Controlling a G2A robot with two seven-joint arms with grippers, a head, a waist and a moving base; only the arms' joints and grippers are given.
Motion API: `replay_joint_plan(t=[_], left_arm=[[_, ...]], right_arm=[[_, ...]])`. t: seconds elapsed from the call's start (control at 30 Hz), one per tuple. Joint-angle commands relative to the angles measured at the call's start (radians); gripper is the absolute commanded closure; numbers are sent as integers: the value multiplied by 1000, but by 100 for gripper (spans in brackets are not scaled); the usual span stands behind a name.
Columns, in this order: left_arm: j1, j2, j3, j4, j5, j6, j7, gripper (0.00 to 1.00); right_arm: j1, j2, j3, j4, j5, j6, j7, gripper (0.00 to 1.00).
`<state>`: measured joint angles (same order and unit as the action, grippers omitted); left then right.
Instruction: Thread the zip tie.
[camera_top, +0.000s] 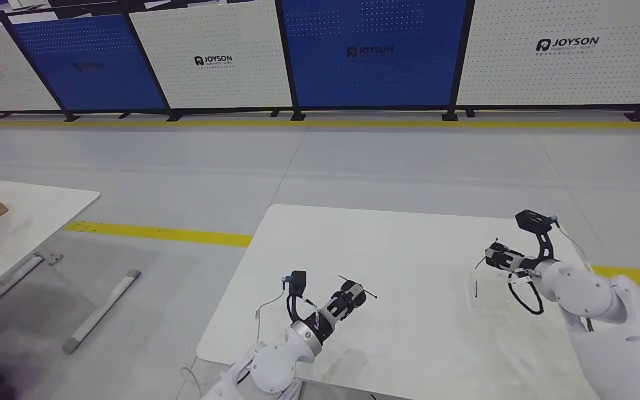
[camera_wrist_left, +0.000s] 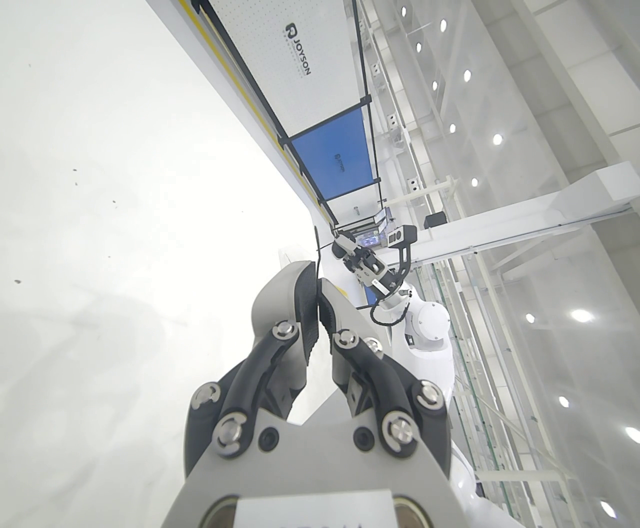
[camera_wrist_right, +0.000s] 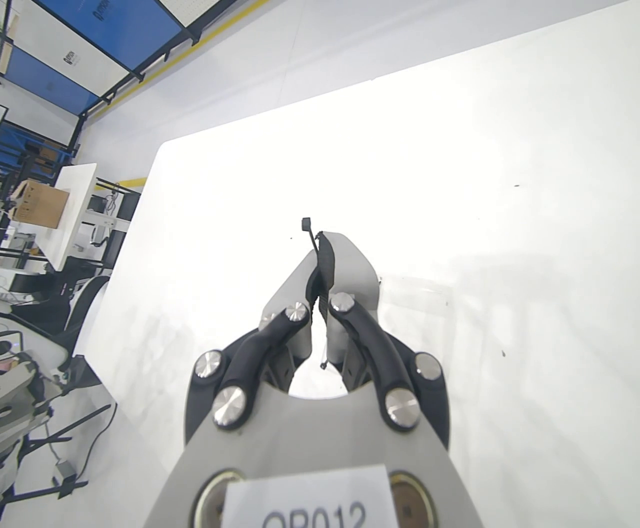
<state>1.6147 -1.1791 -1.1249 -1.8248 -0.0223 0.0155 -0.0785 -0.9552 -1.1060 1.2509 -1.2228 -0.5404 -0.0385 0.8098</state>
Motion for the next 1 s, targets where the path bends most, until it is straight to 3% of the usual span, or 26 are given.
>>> replay_joint_plan(t=[0.0, 0.1, 0.23, 0.33, 0.83, 0.97], left_arm=[[0, 0, 0, 0, 0, 0, 0, 100], [0, 0, 0, 0, 0, 0, 0, 100], [0, 0, 0, 0, 0, 0, 0, 100], [0, 0, 0, 0, 0, 0, 0, 100], [0, 0, 0, 0, 0, 0, 0, 100], [0, 0, 0, 0, 0, 0, 0, 100]], right_arm=[[-6, 0, 3, -9, -4, 3, -26, 100], [-50, 2, 28, -74, 26, -38, -114, 100], [-156, 9, 80, -174, 77, -152, -241, 100], [-210, 10, 89, -210, 90, -193, -286, 100], [-218, 10, 90, -215, 91, -197, -297, 100], [-262, 5, 83, -263, 70, -206, -406, 100]])
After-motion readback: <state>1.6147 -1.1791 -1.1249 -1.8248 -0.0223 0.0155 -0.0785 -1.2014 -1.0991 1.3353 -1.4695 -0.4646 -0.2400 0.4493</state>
